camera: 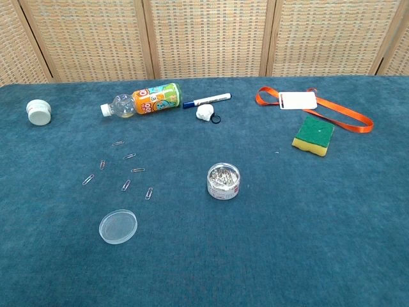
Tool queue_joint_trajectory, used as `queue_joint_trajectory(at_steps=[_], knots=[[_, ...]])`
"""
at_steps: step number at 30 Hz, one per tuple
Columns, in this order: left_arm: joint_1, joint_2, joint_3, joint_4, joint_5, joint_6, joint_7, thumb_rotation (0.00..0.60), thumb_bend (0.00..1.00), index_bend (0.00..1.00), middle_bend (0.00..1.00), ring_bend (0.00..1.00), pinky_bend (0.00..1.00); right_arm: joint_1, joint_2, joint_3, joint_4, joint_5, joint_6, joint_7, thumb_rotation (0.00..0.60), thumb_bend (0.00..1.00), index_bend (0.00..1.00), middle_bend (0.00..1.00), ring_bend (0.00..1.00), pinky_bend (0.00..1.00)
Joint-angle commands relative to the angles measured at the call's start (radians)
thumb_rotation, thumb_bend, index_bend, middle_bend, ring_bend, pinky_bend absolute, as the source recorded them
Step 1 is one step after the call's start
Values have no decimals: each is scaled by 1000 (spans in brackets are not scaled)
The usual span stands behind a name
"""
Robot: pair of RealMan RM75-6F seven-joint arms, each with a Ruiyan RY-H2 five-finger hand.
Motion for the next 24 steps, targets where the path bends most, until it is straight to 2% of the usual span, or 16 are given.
queue_joint_trajectory(at_steps=[1, 8, 11, 13, 15, 18, 24], knots=[[-1, 4, 4, 2, 9, -3, -17, 600, 0, 0, 0, 0, 0, 0, 3, -1, -3, 2, -3, 2, 600, 0, 0, 0, 0, 0], [-25, -4, -1, 6, 16, -30, -8, 600, 0, 0, 0, 0, 0, -2, 7, -2, -12, 4, -7, 10, 600, 0, 0, 0, 0, 0], [-82, -24, -38, 7, 11, -77, 14, 600, 0, 3, 0, 0, 0, 0, 9, 0, -10, 8, -13, 14, 600, 0, 0, 0, 0, 0], [-147, -47, -76, -3, -17, -151, 29, 600, 0, 56, 0, 0, 0, 3, 9, 1, -11, 12, -21, 20, 600, 0, 0, 0, 0, 0], [-205, -67, -103, -8, -38, -222, 39, 600, 0, 208, 0, 0, 0, 5, 9, 1, -10, 12, -24, 20, 600, 0, 0, 0, 0, 0], [-301, -122, -141, 14, -67, -329, 80, 600, 30, 383, 0, 0, 0, 6, 8, 0, -11, 9, -25, 16, 600, 0, 0, 0, 0, 0], [-429, -252, -188, 67, -184, -459, 214, 600, 109, 417, 0, 0, 0, 8, 5, 4, 0, 27, -37, 19, 600, 0, 0, 0, 0, 0]])
